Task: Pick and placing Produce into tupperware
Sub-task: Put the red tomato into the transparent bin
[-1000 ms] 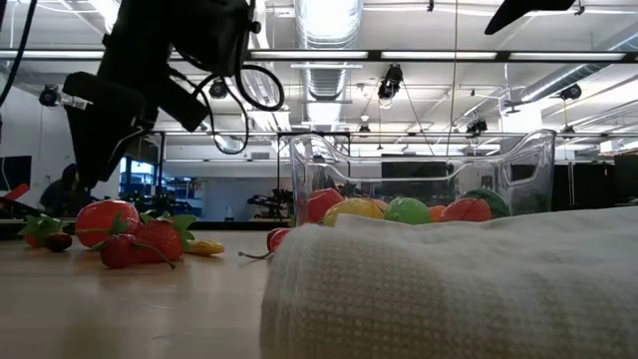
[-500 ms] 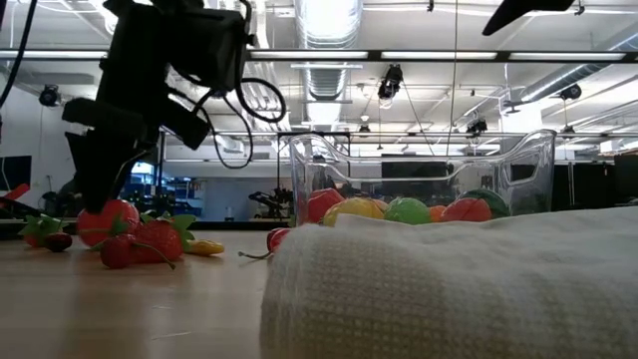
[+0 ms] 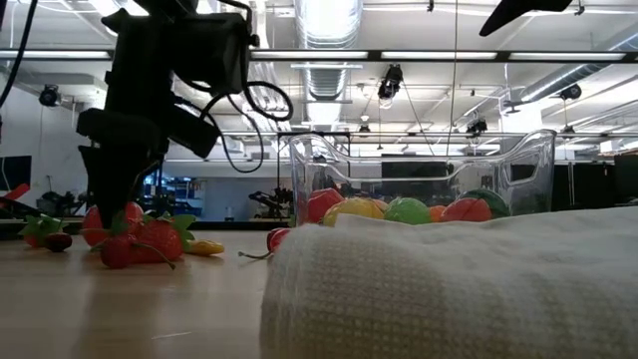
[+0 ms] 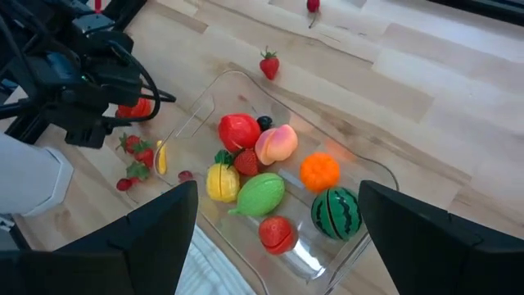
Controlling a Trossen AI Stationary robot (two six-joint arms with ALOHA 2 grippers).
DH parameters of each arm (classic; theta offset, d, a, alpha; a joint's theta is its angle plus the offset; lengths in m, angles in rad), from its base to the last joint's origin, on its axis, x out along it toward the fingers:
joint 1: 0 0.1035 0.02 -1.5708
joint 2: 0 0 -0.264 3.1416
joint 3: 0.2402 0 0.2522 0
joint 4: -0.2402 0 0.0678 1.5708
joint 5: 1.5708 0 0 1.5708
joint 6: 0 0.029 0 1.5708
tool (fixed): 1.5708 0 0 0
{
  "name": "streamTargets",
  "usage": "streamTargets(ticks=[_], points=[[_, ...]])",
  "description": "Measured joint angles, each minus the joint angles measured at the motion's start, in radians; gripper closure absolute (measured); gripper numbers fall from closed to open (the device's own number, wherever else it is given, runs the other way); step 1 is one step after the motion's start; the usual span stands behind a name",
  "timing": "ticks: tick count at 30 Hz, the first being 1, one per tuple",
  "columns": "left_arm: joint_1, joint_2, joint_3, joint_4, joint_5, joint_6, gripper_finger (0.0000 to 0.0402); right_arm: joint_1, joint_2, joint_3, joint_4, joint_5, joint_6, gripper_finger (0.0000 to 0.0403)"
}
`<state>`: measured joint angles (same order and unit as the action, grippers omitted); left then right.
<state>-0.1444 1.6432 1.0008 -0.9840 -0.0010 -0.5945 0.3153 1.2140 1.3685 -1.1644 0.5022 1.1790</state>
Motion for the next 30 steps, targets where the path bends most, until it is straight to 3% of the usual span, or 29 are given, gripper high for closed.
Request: streamTargets(ticks=[30], points=[[0.000, 0.000, -0.061, 0.067, 0.001, 0.000, 0.0112, 0.000, 0.000, 0.000, -0.001, -0.001, -0.001, 0.0074]])
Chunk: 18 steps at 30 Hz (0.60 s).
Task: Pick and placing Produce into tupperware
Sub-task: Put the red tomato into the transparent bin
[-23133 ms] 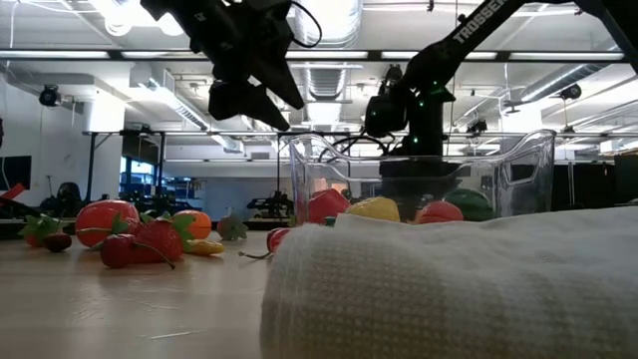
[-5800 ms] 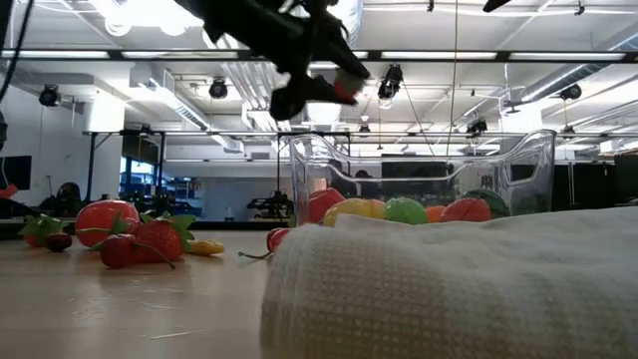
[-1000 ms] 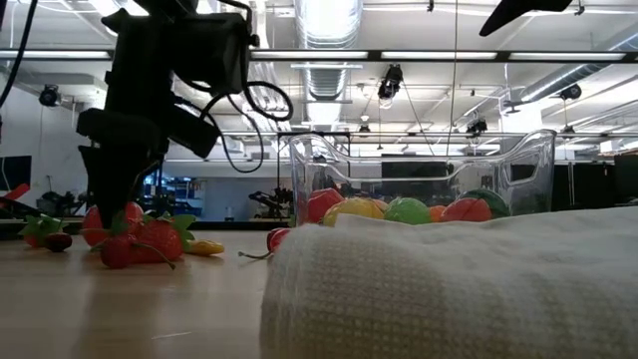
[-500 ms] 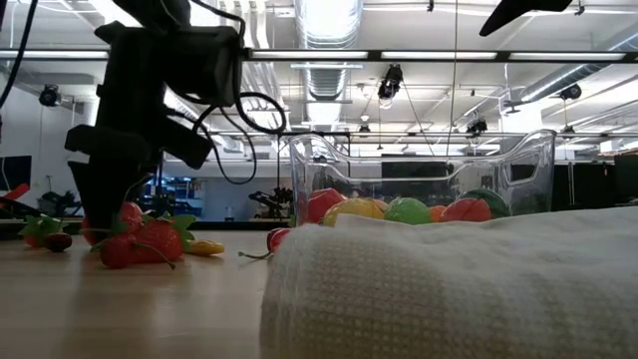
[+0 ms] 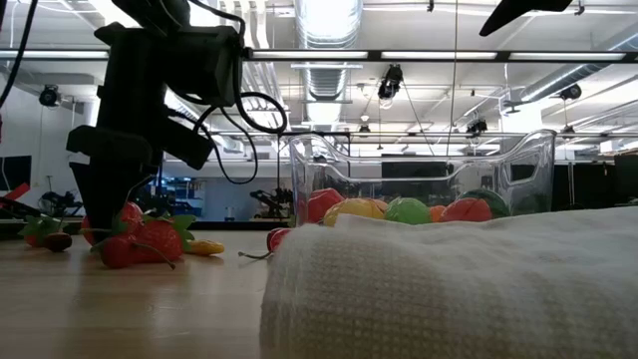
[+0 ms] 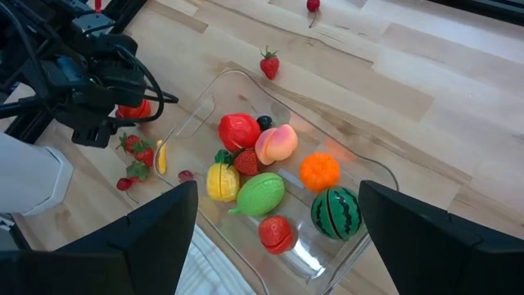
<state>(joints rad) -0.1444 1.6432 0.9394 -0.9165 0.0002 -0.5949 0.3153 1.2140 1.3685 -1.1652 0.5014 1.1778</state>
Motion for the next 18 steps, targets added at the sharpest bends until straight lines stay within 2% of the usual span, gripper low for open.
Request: streamTargets(ticks=[5, 13, 18], points=[[0.000, 0.000, 0.000, 0.000, 0.002, 0.000, 0.0115, 0.000, 0.000, 0.000, 0.000, 0.000, 0.000, 0.0074], [0.000, 0.000, 0.000, 0.001, 0.006, -0.001, 0.0157, 0.000, 0.000, 0.000, 0.000, 0.000, 0.000, 0.0074], [0.000, -0.002, 0.037, 0.002, 0.005, 0.000, 0.0149, 0.000, 0.000, 0.000, 0.000, 0.000, 0.000, 0.0074]])
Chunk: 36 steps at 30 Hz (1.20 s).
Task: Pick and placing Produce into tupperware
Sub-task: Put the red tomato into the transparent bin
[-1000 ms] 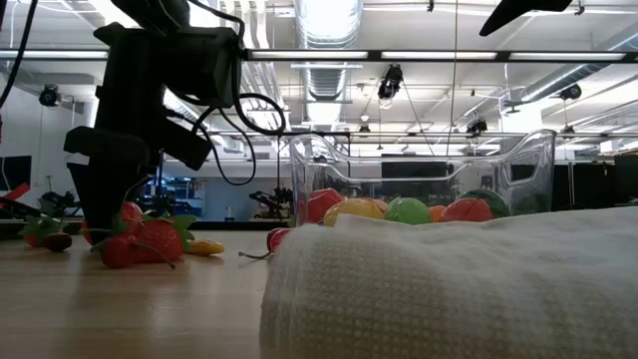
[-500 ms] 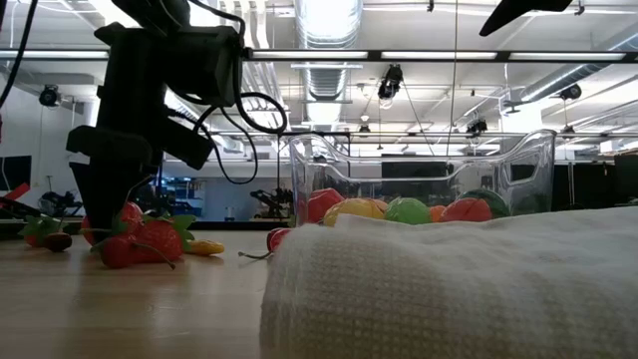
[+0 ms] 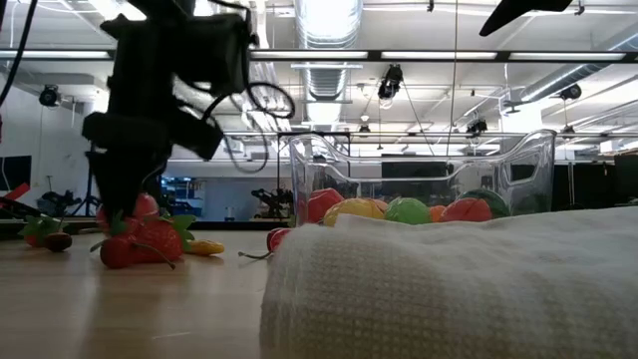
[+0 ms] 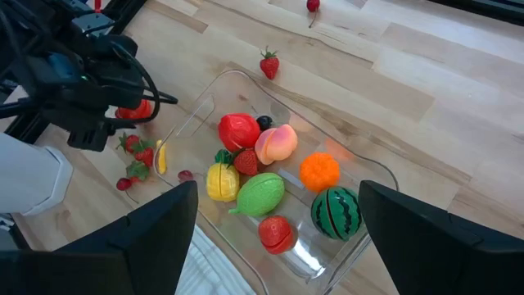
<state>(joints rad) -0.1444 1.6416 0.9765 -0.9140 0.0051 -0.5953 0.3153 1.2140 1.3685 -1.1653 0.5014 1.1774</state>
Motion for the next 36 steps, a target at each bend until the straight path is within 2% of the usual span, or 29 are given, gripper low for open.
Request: streamTargets(ticks=[5, 10, 14, 18, 20, 24, 30, 36], points=[[0.000, -0.006, 0.110, -0.005, -0.090, 0.006, 0.0142, 0.000, 0.000, 0.000, 0.000, 0.000, 0.000, 0.0074], [0.000, -0.020, 0.276, 0.007, -0.201, 0.083, 0.0154, 0.000, 0.000, 0.000, 0.000, 0.000, 0.000, 0.0074], [0.000, -0.024, 0.374, 0.193, -0.205, 0.262, 0.0158, 0.000, 0.000, 0.000, 0.001, 0.000, 0.004, 0.0074], [0.017, -0.022, 0.362, 0.461, -0.196, 0.396, 0.0155, 0.001, 0.000, 0.000, 0.001, 0.009, 0.034, 0.0074], [0.042, -0.004, 0.354, 0.550, -0.193, 0.393, 0.0149, 0.001, 0.000, 0.000, 0.001, 0.016, 0.038, 0.0074], [0.084, 0.054, 0.365, 0.585, -0.188, 0.377, 0.0139, 0.001, 0.000, 0.000, 0.004, 0.016, 0.046, 0.0074], [0.136, 0.142, 0.380, 0.578, -0.103, 0.162, 0.0137, 0.002, -0.001, 0.000, 0.008, 0.009, 0.046, 0.0074], [0.145, 0.160, 0.383, 0.584, -0.093, 0.090, 0.0114, 0.002, 0.000, 0.000, 0.009, -0.004, 0.031, 0.0074]])
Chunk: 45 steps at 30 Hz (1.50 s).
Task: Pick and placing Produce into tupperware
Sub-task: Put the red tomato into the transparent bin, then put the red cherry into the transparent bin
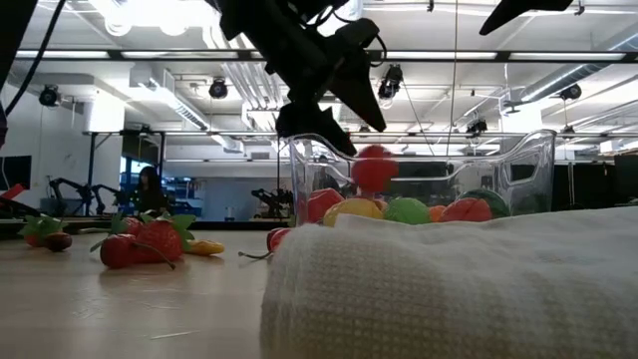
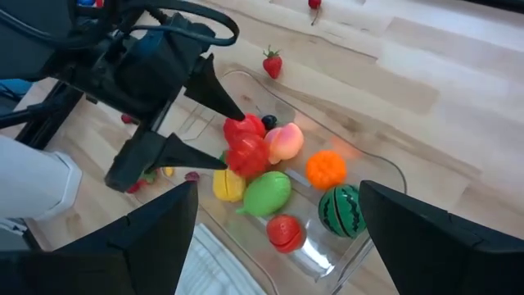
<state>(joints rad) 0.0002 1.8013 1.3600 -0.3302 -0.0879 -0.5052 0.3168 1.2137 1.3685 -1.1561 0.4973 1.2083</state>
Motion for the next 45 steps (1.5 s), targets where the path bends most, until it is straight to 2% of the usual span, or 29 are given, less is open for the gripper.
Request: streamTargets(ticks=[7, 12, 17, 21, 26, 30, 36, 40, 45], points=[[0.002, -0.024, -0.002, -0.012, -0.016, -0.035, 0.0060, 0.000, 0.000, 0.000, 0.001, -0.003, -0.013, 0.0074], [-0.018, -0.129, -0.005, -0.213, 0.012, -0.128, 0.0057, -0.006, 0.000, -0.001, 0.012, -0.004, -0.005, 0.0074], [-0.048, -0.242, -0.034, -0.512, -0.113, -0.171, 0.0057, -0.077, 0.043, -0.002, 0.027, -0.043, -0.041, 0.0074], [-0.054, -0.337, -0.064, -0.606, -0.208, -0.170, 0.0057, -0.191, 0.112, -0.002, 0.074, -0.140, -0.147, 0.0074], [-0.052, -0.454, -0.125, -0.622, -0.283, -0.183, 0.0057, -0.381, 0.207, 0.021, 0.246, -0.290, -0.331, 0.0074], [-0.050, -0.533, -0.183, -0.620, -0.359, -0.198, 0.0057, -0.520, 0.308, 0.066, 0.342, -0.436, -0.401, 0.0074], [-0.024, -0.617, -0.227, -0.611, -0.455, -0.174, 0.0057, -0.611, 0.488, 0.161, 0.348, -0.568, -0.455, 0.0074], [0.011, -0.659, -0.251, -0.611, -0.529, -0.122, 0.0057, -0.626, 0.600, 0.228, 0.351, -0.584, -0.476, 0.0074], [0.077, -0.686, -0.293, -0.615, -0.528, -0.060, 0.0057, -0.657, 0.711, 0.346, 0.353, -0.582, -0.476, 0.0074]])
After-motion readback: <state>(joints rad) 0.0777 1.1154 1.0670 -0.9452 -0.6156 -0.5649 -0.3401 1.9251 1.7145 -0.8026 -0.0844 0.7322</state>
